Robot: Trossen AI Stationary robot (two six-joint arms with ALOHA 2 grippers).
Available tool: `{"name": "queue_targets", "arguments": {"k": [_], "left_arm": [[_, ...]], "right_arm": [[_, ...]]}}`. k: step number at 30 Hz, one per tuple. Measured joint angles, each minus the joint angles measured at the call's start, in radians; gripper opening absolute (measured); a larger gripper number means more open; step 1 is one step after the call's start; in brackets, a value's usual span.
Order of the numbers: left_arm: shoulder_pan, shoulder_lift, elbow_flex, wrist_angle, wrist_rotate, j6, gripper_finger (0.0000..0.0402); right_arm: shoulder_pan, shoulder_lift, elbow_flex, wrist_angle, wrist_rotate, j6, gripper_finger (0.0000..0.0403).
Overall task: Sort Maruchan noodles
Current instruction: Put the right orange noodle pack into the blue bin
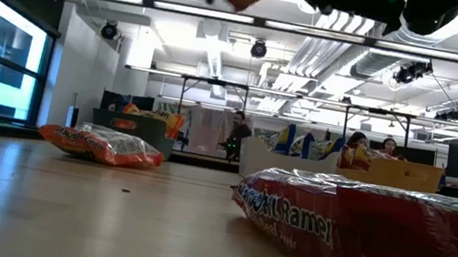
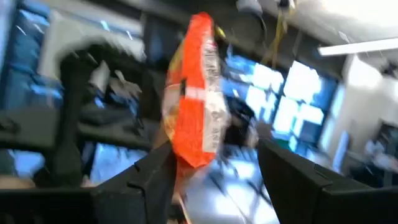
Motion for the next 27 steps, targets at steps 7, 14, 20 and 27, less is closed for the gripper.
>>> {"name": "queue_targets", "arguments": {"k": [7,14,20,27], "left_arm": [[0.031,-0.126,0.089,-0.669,-0.521,0.368,0.0124],[0.074,-0.13,0.044,-0.916,-0.65,0.565,0.0124],[0.111,-0.128,-0.089,-0.863,-0.653,0.661,0.0124],[0.113,-0.127,-0.31,-0.661,-0.643,0.731,0.0123]], "right_arm": [[-0.026,-0.022,0.0,-0.229,0.086,-0.042,0.0161],[-0.031,-0.022,0.0,-0.327,0.078,-0.05,0.0093],[-0.031,-0.022,0.0,-0.368,0.066,-0.068,0.0045],[-0.031,-0.022,0.0,-0.396,0.032,-0.068,0.001]]}}
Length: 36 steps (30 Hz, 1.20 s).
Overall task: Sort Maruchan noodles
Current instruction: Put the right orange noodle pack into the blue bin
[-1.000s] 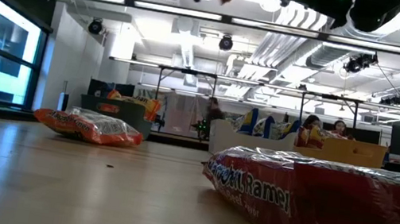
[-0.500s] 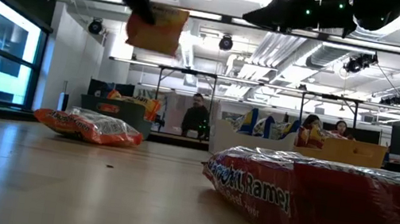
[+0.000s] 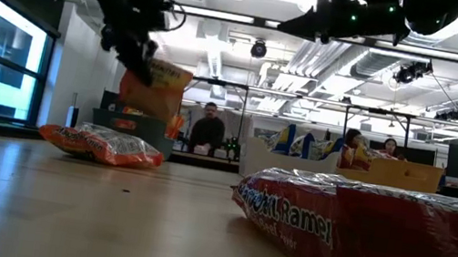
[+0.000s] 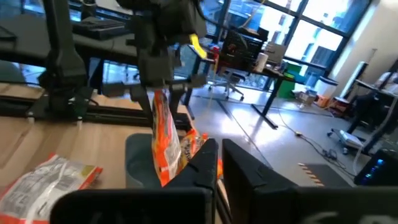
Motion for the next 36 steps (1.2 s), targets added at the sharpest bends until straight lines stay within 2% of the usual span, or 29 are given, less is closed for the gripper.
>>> {"name": "queue_targets", "arguments": {"k": [3,9,16,25,30,36], "left_arm": [[0.002,0.0,-0.076,0.081,0.039,-0.002,0.0123],[0.021,0.001,-0.172,0.203,0.032,-0.003,0.0123],[0.056,0.0,-0.176,0.219,0.009,-0.019,0.0123],[0.06,0.003,-0.176,0.191,0.071,-0.056,0.0123],[0.06,0.051,-0.176,0.191,0.068,-0.057,0.0123],[0.059,0.125,-0.176,0.274,0.054,-0.051,0.0123]], "right_arm": [[0.0,0.0,0.0,-0.007,-0.01,0.0,0.0002],[0.0,0.0,0.0,-0.007,-0.01,0.0,0.0],[0.0,0.0,0.0,-0.007,-0.01,0.0,0.0],[0.0,0.0,0.0,-0.014,-0.011,0.0,0.0],[0.0,0.0,0.0,-0.016,-0.011,0.0,0.0],[0.0,0.0,0.0,-0.026,-0.011,0.002,0.0]]}}
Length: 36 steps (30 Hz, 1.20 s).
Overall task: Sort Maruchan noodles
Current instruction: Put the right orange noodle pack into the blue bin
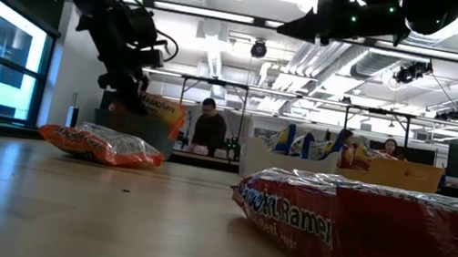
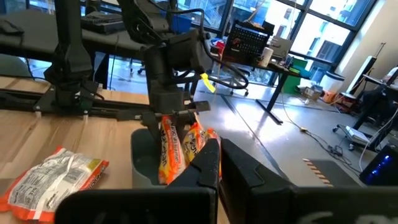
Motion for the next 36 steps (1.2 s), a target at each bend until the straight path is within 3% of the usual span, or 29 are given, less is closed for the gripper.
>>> {"name": "queue_targets", "arguments": {"k": [7,15,31,36], "left_arm": [[-0.001,0.044,0.0,0.026,-0.021,-0.013,0.0128],[-0.019,0.053,0.0,0.027,-0.151,-0.079,0.0195],[-0.125,0.004,0.0,0.013,-0.382,-0.1,0.02],[-0.146,-0.014,0.0,0.007,-0.412,-0.152,0.02]], "right_arm": [[0.0,0.0,0.0,-0.01,0.0,0.001,0.0],[0.0,0.0,0.0,-0.01,0.0,0.0,0.0],[0.0,0.0,0.0,-0.01,0.0,-0.001,0.0],[0.0,0.0,0.0,-0.01,0.0,-0.001,0.0]]}}
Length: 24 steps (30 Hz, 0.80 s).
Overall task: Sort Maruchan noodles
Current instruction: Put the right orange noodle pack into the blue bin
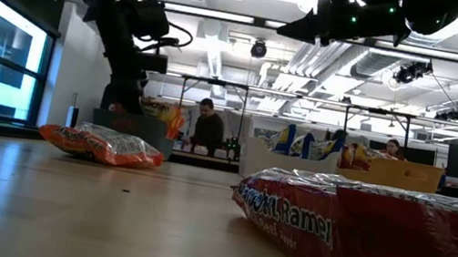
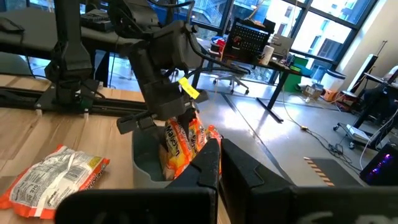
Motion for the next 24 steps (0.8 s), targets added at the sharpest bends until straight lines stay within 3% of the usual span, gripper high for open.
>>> {"name": "queue_targets", "arguments": {"k": [12,24], "left_arm": [[-0.001,0.0,0.0,-0.034,-0.025,-0.104,0.0202],[-0.019,-0.003,0.0,-0.032,-0.067,-0.063,0.0259]], "right_arm": [[0.0,0.0,0.0,0.0,0.0,0.0,0.0],[0.0,0.0,0.0,0.0,0.0,0.0,0.0]]}}
